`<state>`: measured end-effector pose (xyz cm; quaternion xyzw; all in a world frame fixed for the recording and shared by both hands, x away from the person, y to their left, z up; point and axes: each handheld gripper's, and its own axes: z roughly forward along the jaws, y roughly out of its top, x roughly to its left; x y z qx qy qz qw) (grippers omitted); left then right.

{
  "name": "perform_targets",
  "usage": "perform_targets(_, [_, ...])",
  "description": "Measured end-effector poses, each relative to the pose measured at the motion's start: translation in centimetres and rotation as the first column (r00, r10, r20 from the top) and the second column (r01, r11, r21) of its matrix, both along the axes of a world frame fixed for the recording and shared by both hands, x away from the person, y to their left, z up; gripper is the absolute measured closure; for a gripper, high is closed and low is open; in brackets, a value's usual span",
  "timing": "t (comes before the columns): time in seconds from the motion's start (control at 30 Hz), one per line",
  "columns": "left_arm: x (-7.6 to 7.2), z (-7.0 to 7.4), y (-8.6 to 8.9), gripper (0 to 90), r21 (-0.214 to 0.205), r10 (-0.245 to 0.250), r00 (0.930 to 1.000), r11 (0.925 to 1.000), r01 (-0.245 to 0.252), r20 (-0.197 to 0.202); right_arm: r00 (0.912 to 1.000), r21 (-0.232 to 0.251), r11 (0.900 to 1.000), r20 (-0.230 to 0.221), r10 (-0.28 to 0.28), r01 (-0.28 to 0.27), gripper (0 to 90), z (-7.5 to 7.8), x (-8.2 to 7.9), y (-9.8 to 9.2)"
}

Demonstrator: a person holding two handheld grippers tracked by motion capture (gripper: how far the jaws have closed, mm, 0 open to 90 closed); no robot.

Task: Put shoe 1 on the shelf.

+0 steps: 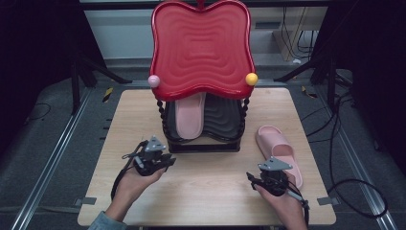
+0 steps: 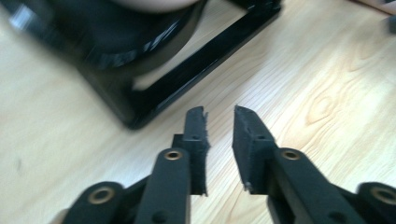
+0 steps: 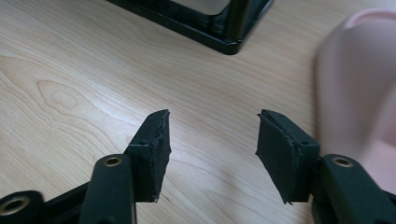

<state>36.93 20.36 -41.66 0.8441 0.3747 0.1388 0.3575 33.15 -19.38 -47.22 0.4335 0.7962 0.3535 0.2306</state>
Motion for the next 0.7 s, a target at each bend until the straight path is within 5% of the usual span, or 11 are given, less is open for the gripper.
perform_targets(0.13, [0.0, -1.5, 3.6, 55.2, 0.009, 0.124, 0.9923, 0.9923, -0.124, 0.004, 0.9995, -0.006, 0.9995, 0.007, -0.030, 0.030, 48.1, 1.2, -0.4, -1.8])
perform_targets(0.17, [0.3, -1.8, 4.2, 49.0, 0.061, 0.146, 0.9893, 0.9874, -0.146, 0.008, 0.9994, -0.011, 0.9993, 0.004, -0.034, 0.034, 47.7, 1.3, -0.4, -2.1])
perform_targets(0.2, [0.3, -1.8, 4.2, 41.7, 0.061, 0.146, 0.9893, 0.9874, -0.146, 0.008, 0.9994, -0.011, 0.9993, 0.004, -0.034, 0.034, 47.7, 1.3, -0.4, -2.1])
perform_targets(0.23, [0.6, -2.2, 4.9, 41.7, 0.135, 0.169, 0.9856, 0.9763, -0.169, 0.008, 0.9992, -0.025, 0.9989, 0.007, -0.040, 0.040, 47.8, 1.4, -0.4, -2.3])
perform_targets(0.27, [0.8, -2.4, 5.3, 33.5, 0.152, 0.184, 0.9829, 0.9713, -0.183, 0.004, 0.9986, -0.023, 0.9983, 0.003, -0.053, 0.053, 47.7, 1.5, -0.4, -2.6])
perform_targets(0.47, [1.2, -3.4, 8.5, 14.9, 0.122, 0.284, 0.9585, 0.9524, -0.279, -0.023, 0.9964, -0.003, 0.9965, -0.014, -0.083, 0.083, 55.5, 2.0, 0.7, -4.4])
perform_targets(0.7, [1.2, -2.9, 10.5, 11.6, 0.095, 0.319, 0.9473, 0.9440, -0.316, -0.024, 0.9891, -0.022, 0.9899, -0.044, -0.141, 0.140, 54.0, 2.1, 3.3, -6.2])
